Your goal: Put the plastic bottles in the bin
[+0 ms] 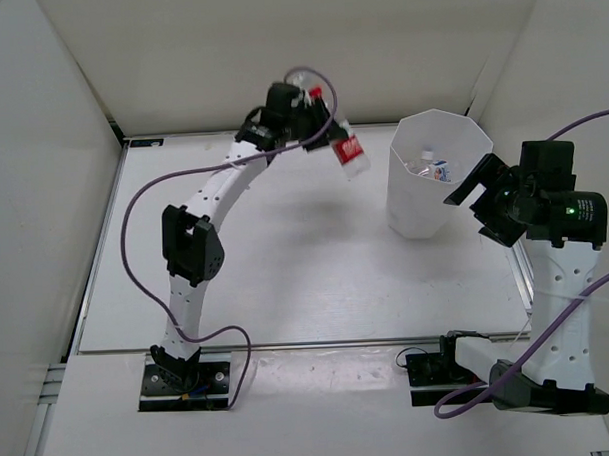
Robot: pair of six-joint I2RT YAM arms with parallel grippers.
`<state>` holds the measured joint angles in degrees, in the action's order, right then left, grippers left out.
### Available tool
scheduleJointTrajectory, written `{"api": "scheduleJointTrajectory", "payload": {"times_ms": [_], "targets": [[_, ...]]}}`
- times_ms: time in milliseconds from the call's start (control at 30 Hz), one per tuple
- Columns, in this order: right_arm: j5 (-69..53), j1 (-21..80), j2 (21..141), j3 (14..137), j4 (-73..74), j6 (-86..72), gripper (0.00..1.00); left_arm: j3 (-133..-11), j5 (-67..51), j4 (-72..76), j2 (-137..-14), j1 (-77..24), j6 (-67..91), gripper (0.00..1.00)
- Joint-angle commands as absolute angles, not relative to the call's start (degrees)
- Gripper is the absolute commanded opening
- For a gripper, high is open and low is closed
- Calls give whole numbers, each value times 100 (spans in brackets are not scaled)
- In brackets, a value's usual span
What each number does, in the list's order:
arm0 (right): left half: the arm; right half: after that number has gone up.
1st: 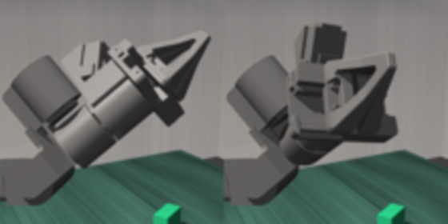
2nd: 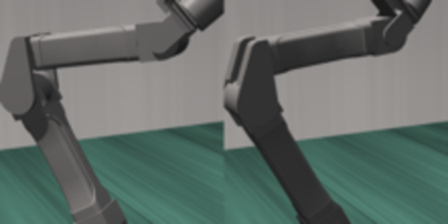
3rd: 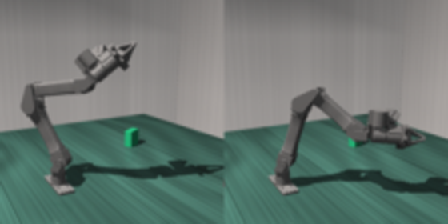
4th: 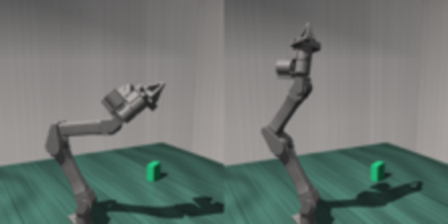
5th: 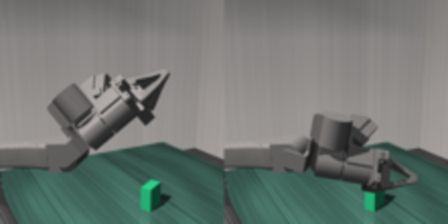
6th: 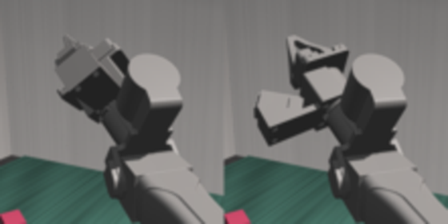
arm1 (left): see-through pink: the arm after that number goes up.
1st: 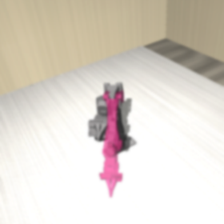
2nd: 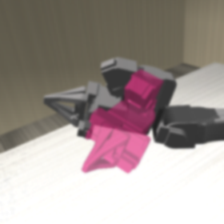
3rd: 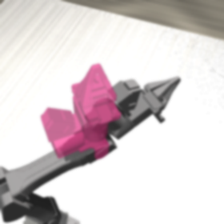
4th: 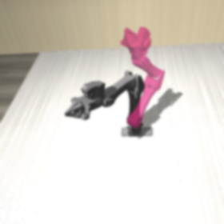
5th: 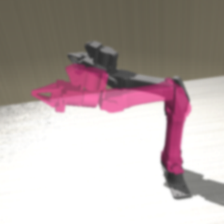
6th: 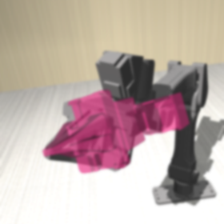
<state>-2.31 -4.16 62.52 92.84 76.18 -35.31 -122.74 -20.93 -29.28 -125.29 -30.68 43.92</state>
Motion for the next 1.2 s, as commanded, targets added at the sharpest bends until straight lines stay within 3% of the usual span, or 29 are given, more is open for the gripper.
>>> {"api": "scheduleJointTrajectory", "payload": {"times_ms": [0, 133, 567, 667, 767, 1167], "targets": [[-149, -448, 6240, 9281, 7593, -3604, 100, -13731, -1003, -2733, -11953, -3182, 4176, 56], [52, -448, 6135, 9333, 7795, -3656, 100, -14914, -721, -2585, -12426, -3444, 3965, 57], [747, -448, 5661, 10099, 8376, -3577, 100, -14757, -246, -1204, -12973, -4676, 3403, 68], [747, -448, 5607, 9941, 8376, -3630, 100, -14503, -246, -1204, -12973, -4921, 3191, 79], [686, -448, 5607, 9870, 8324, -3630, 100, -14361, -141, -1274, -12973, -5167, 2770, 100], [519, -448, 5774, 9484, 7797, -3788, 100, -13747, 1265, -1951, -11602, -5160, 1337, 100]]}}
